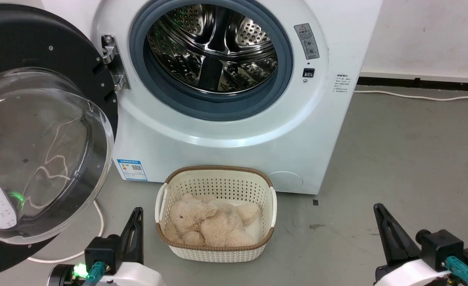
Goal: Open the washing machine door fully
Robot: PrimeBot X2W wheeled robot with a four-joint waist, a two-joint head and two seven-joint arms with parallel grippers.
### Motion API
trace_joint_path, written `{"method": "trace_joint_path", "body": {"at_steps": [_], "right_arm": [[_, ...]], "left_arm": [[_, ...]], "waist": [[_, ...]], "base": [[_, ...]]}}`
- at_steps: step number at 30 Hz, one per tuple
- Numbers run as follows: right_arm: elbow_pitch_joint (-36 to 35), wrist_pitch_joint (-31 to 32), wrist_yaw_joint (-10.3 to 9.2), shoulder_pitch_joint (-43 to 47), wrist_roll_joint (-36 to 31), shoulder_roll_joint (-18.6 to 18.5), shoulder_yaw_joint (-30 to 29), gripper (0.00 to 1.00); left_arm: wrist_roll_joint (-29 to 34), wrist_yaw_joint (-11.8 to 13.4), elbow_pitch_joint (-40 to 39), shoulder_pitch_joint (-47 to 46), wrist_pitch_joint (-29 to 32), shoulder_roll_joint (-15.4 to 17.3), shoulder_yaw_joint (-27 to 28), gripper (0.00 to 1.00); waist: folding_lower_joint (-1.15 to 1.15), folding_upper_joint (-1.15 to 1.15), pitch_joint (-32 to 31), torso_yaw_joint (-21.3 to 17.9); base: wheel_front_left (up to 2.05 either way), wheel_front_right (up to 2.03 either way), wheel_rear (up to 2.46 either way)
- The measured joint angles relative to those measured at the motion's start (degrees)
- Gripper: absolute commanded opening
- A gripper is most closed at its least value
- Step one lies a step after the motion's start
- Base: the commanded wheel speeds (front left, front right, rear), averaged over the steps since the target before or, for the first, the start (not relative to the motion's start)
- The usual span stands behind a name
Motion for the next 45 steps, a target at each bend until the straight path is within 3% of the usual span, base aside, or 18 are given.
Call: {"method": "trace_joint_path", "body": {"at_steps": [45], "right_arm": [[0.01,4.94,0.00,-2.23,-1.62,0.00,1.01,0.00]], "left_arm": [[3.60,-1.60,-1.18,-1.36,4.94,-1.82,3.43,0.00]], "waist": [[0.00,0.00,0.24,-0.64]], "base": [[0.00,0.00,0.00]]}}
